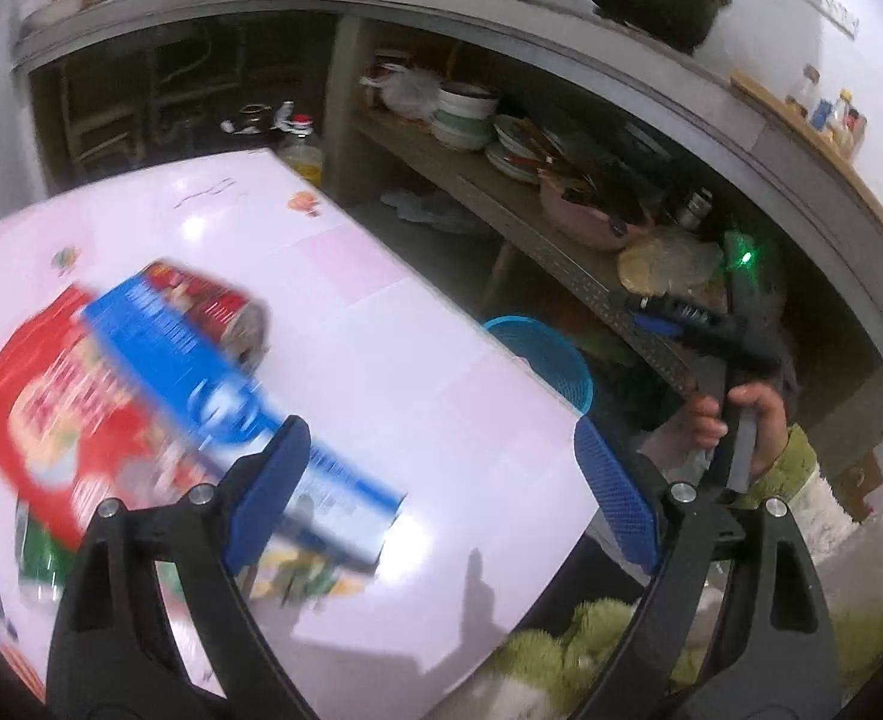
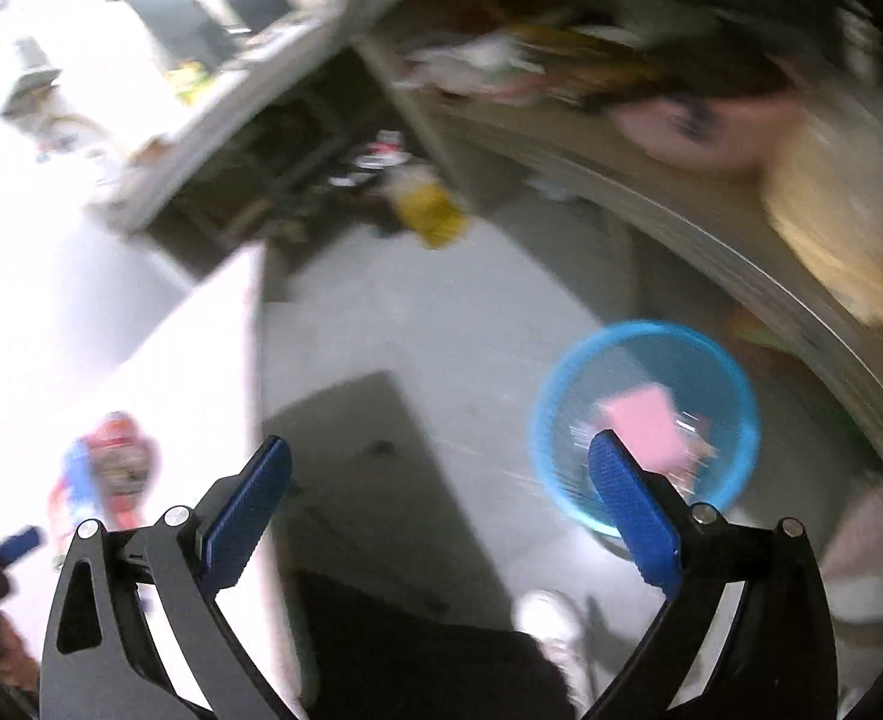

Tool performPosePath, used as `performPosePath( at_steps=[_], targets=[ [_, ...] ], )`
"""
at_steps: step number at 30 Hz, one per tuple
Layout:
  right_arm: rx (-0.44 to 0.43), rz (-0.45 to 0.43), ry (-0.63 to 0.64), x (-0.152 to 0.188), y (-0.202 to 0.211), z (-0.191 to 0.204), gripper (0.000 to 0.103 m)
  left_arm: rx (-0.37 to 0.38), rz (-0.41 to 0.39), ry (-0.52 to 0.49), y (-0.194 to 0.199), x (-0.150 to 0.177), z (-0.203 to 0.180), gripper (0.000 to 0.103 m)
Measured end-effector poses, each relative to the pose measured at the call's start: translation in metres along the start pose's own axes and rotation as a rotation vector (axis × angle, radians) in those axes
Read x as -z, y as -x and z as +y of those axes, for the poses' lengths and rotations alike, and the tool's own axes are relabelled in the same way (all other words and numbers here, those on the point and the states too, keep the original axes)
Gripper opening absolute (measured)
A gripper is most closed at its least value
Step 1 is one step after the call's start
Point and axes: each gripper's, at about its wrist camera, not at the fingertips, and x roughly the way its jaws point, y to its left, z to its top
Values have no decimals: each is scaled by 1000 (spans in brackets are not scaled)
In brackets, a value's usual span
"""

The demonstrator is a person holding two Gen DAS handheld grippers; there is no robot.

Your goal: Collect trash

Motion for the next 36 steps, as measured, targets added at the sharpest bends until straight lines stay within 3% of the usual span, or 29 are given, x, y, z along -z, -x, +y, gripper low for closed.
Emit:
performPosePath(
  at_steps=[5, 10, 15, 20, 25, 36],
  targets=[
    [-235, 80, 122, 5, -15, 79, 96, -32, -15, 116, 13, 22, 29, 85],
    [-400, 210, 179, 27, -45, 141, 94, -42, -55, 272, 8, 16, 62, 85],
    [-510, 339, 181, 45, -74, 176, 71, -47, -63, 378, -3, 3, 93, 83],
    [-544, 430, 223, 68, -93, 202, 66, -60, -44, 478, -18, -10, 117, 81],
    [-572, 462, 365, 87, -86, 227, 65, -101, 12, 533, -36, -15, 128, 79],
    [-479, 304, 799, 122, -37, 274, 64, -248, 73, 552, -49, -22, 125, 66]
  ],
)
